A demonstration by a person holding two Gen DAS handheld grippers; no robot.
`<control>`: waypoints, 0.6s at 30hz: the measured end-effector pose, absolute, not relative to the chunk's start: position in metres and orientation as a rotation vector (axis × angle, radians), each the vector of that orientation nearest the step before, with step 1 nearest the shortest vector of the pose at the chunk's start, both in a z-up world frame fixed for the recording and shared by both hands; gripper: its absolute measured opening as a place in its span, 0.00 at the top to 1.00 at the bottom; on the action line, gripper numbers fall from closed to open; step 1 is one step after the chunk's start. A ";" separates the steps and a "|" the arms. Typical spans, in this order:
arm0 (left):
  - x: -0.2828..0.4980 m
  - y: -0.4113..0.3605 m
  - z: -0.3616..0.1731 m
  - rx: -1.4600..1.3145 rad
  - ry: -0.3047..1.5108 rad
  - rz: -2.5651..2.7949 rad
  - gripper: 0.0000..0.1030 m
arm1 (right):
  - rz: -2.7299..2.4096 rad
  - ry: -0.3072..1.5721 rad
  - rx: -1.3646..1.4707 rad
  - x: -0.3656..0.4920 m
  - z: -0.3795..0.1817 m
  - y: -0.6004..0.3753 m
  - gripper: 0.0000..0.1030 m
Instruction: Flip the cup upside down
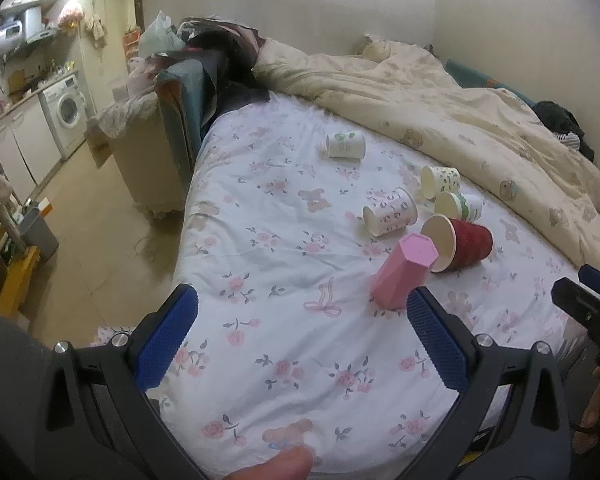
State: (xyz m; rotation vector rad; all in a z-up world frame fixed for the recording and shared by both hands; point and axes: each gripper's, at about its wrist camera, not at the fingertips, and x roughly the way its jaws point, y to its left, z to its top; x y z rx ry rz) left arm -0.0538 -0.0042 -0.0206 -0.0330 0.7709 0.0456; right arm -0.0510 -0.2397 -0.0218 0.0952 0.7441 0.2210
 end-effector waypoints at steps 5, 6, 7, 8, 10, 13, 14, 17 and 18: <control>-0.059 -0.013 -0.030 0.009 0.747 0.049 0.00 | 0.195 0.701 0.061 -0.060 -0.033 -0.234 0.02; -0.060 -0.013 -0.029 0.005 0.739 0.052 0.00 | 0.192 0.699 0.076 -0.060 -0.035 -0.235 0.02; -0.061 -0.012 -0.028 -0.015 0.727 0.045 0.00 | 0.198 0.697 0.095 -0.058 -0.036 -0.236 0.02; -0.062 -0.011 -0.028 -0.030 0.722 0.039 0.00 | 0.198 0.694 0.097 -0.057 -0.037 -0.237 0.02; -0.062 -0.010 -0.028 -0.050 0.718 0.034 0.00 | 0.181 0.692 0.076 -0.055 -0.039 -0.236 0.02; -0.060 -0.010 -0.030 -0.055 0.720 0.041 0.00 | 0.181 0.692 0.083 -0.052 -0.041 -0.236 0.02; -0.060 -0.010 -0.030 -0.055 0.720 0.040 0.00 | 0.176 0.689 0.076 -0.052 -0.041 -0.235 0.02; -0.060 -0.010 -0.030 -0.063 0.717 0.034 0.00 | 0.179 0.680 0.067 -0.051 -0.041 -0.234 0.02; -0.059 -0.010 -0.031 -0.062 0.717 0.032 0.00 | 0.180 0.679 0.065 -0.051 -0.041 -0.233 0.02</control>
